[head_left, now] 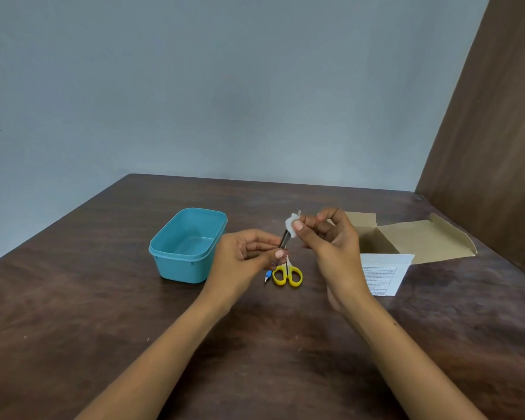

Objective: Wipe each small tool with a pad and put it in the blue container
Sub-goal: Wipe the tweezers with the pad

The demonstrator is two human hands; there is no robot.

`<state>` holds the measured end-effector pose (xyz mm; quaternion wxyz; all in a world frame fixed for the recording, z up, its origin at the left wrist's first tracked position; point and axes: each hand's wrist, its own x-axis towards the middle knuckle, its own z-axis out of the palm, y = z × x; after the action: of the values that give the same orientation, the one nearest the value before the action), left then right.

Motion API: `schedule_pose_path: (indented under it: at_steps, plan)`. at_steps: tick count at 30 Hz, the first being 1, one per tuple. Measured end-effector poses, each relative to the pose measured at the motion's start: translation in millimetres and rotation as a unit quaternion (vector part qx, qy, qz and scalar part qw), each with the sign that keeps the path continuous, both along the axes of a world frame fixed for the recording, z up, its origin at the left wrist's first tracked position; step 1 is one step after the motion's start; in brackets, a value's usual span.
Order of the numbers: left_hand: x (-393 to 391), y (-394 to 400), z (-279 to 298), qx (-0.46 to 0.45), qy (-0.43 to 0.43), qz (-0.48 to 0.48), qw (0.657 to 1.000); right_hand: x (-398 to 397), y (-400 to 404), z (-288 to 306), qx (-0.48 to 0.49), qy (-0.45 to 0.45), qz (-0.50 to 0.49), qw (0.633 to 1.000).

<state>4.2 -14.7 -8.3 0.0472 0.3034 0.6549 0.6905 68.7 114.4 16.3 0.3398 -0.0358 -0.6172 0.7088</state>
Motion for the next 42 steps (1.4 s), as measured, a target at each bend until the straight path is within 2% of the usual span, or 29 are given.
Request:
schedule_pose_path:
  at_steps: [7, 13, 19, 26, 31, 37, 42]
  plan:
    - [-0.6, -1.8, -1.0, -0.021, 0.059, 0.040, 0.997, -2.4, 0.3, -10.1, 0.097, -0.051, -0.025, 0.994]
    - [-0.5, -2.5, 0.6, -0.069, 0.118, 0.063, 0.989, -1.0, 1.5, -10.5, 0.043, -0.066, -0.017, 0.997]
    - [-1.1, -3.6, 2.1, -0.074, 0.087, 0.031, 0.993, 1.7, 5.5, -0.9, -0.038, -0.034, -0.022, 0.998]
    - [0.6, -4.8, 2.7, -0.064, 0.112, 0.068, 0.989, 1.2, -1.8, -7.5, 0.049, -0.044, -0.036, 0.997]
    - [1.7, -5.4, 5.4, -0.071, 0.122, 0.072, 0.987, 2.7, -3.1, -5.7, 0.047, -0.035, -0.050, 0.997]
    - [0.6, -4.6, 4.2, -0.084, 0.112, 0.059, 0.988, 4.9, 1.6, 4.5, -0.049, 0.004, -0.068, 0.996]
    - [0.1, -6.1, 8.6, -0.052, 0.062, 0.020, 0.997, 5.0, -0.1, 5.4, -0.066, 0.017, -0.076, 0.995]
